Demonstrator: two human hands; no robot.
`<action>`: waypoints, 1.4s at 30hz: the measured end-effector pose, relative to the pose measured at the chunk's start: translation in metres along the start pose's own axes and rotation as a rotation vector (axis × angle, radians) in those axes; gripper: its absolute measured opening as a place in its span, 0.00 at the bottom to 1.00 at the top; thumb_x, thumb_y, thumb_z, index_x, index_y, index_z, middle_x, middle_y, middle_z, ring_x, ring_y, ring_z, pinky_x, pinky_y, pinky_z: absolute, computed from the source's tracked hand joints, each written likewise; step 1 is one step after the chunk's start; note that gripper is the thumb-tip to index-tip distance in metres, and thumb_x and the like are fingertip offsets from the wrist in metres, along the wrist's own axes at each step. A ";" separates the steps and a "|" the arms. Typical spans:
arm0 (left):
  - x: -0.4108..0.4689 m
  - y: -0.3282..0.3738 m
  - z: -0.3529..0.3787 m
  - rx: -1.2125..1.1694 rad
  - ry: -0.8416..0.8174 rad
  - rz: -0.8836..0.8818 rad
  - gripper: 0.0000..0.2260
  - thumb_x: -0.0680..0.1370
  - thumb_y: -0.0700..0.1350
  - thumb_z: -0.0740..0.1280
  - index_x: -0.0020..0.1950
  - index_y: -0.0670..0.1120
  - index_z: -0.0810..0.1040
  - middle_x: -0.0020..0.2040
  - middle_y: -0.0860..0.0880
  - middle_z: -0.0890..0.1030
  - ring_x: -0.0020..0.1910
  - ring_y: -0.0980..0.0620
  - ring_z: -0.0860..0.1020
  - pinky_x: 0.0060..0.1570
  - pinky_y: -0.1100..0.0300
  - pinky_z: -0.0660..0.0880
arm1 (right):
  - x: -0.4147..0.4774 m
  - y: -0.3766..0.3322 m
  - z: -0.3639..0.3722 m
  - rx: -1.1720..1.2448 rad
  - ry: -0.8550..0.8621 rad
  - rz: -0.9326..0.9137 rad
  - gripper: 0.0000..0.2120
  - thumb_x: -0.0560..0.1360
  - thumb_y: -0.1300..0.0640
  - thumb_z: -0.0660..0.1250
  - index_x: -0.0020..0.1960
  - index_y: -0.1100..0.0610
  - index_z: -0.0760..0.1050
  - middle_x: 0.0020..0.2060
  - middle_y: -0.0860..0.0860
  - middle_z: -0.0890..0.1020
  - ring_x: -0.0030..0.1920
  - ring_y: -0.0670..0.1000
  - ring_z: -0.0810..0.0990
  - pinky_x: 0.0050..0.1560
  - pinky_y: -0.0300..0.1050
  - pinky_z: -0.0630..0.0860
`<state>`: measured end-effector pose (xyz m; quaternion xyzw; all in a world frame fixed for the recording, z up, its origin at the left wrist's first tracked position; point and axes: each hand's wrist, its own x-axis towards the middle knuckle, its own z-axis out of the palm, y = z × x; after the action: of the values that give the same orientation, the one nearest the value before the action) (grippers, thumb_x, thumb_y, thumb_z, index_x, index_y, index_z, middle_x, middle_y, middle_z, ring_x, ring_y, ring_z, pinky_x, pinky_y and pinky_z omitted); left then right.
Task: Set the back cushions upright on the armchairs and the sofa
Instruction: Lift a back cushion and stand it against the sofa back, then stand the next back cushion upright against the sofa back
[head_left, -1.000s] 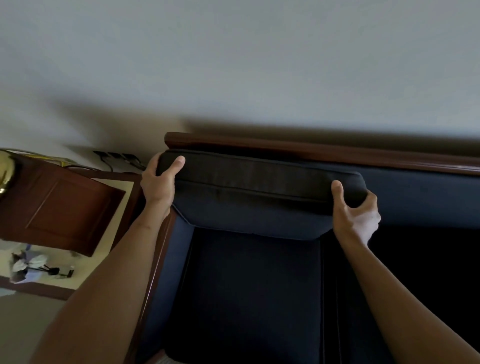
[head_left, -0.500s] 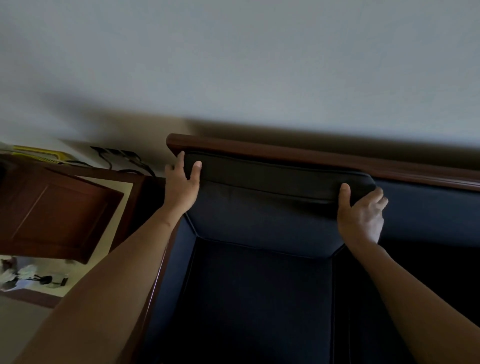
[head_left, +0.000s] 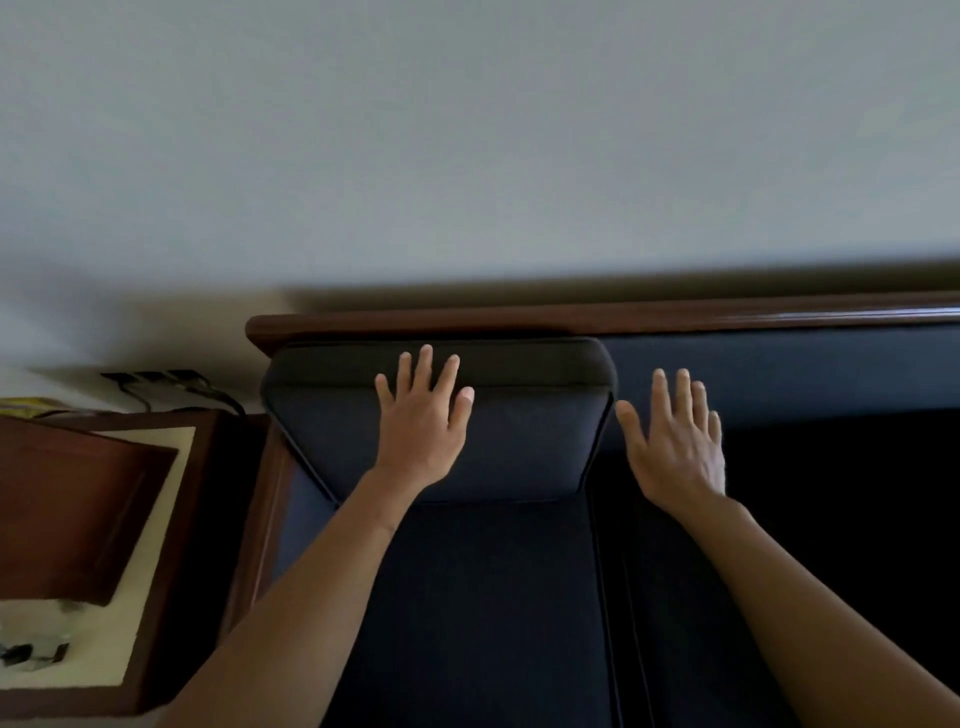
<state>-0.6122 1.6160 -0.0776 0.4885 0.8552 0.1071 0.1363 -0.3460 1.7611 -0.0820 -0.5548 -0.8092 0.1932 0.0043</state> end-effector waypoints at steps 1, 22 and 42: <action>-0.005 0.020 0.002 -0.001 -0.003 0.029 0.26 0.89 0.58 0.51 0.86 0.51 0.61 0.87 0.42 0.55 0.87 0.38 0.49 0.82 0.32 0.45 | -0.012 0.016 -0.008 -0.019 0.023 0.011 0.37 0.84 0.34 0.47 0.86 0.53 0.48 0.85 0.57 0.47 0.85 0.58 0.44 0.82 0.62 0.47; -0.143 0.502 0.103 0.052 -0.051 0.517 0.30 0.86 0.61 0.51 0.85 0.49 0.63 0.87 0.39 0.54 0.86 0.35 0.49 0.81 0.30 0.48 | -0.217 0.457 -0.189 -0.065 0.275 0.293 0.34 0.84 0.36 0.54 0.84 0.53 0.58 0.84 0.59 0.54 0.84 0.60 0.48 0.82 0.62 0.48; -0.046 0.756 0.276 0.047 -0.257 0.409 0.39 0.80 0.66 0.39 0.86 0.50 0.61 0.87 0.40 0.53 0.86 0.36 0.50 0.81 0.32 0.50 | -0.080 0.736 -0.237 -0.090 0.089 0.432 0.33 0.84 0.35 0.52 0.83 0.51 0.58 0.84 0.58 0.54 0.84 0.60 0.48 0.82 0.61 0.49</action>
<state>0.1129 1.9685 -0.0914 0.6640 0.7165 0.0494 0.2079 0.3971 1.9904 -0.0798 -0.7229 -0.6784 0.1285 -0.0263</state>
